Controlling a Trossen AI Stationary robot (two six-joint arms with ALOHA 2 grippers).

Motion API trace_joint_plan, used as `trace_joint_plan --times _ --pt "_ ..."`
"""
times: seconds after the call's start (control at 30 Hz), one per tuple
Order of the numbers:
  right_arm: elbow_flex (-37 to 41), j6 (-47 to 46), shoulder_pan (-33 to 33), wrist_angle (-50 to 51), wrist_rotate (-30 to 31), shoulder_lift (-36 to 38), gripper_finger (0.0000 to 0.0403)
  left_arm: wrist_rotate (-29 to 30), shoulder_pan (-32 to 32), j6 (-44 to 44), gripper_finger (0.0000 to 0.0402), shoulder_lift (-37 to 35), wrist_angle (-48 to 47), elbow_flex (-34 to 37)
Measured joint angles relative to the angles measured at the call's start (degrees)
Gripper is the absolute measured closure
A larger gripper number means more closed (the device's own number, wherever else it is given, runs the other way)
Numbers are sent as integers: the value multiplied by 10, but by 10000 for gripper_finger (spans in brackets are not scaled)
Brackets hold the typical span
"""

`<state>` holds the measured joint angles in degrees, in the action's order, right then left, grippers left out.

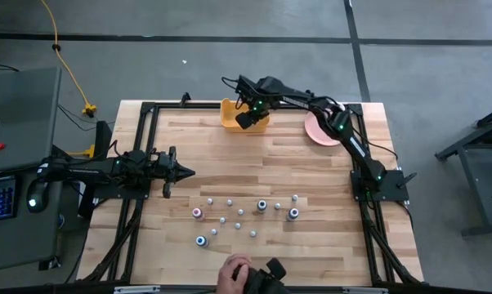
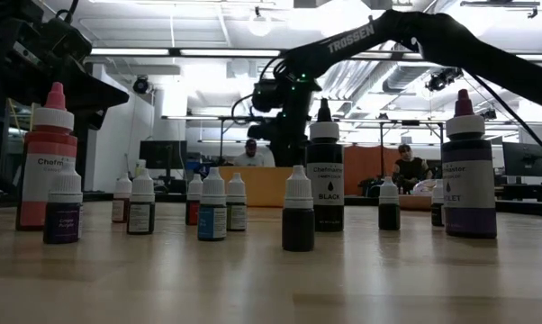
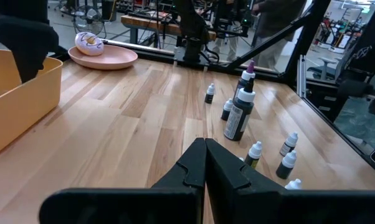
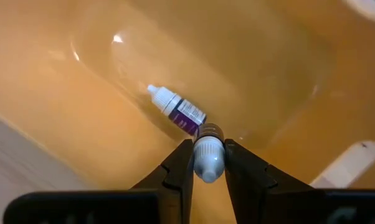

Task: Pick & Place food coloring
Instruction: Put the small brown food coloring bottle into the yellow bin

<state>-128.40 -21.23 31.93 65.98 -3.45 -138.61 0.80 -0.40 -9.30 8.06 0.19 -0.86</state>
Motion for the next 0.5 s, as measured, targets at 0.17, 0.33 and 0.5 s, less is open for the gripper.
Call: trace_joint_plan --times 0.17,0.33,0.5 --pt "0 -3 -1 2 -1 -4 328 0 0 0 401 0 0 0" --pt "0 -3 -1 2 -2 -6 327 0 0 0 401 0 0 0" --pt "0 -3 -1 6 -4 -6 319 0 0 0 401 0 0 0"
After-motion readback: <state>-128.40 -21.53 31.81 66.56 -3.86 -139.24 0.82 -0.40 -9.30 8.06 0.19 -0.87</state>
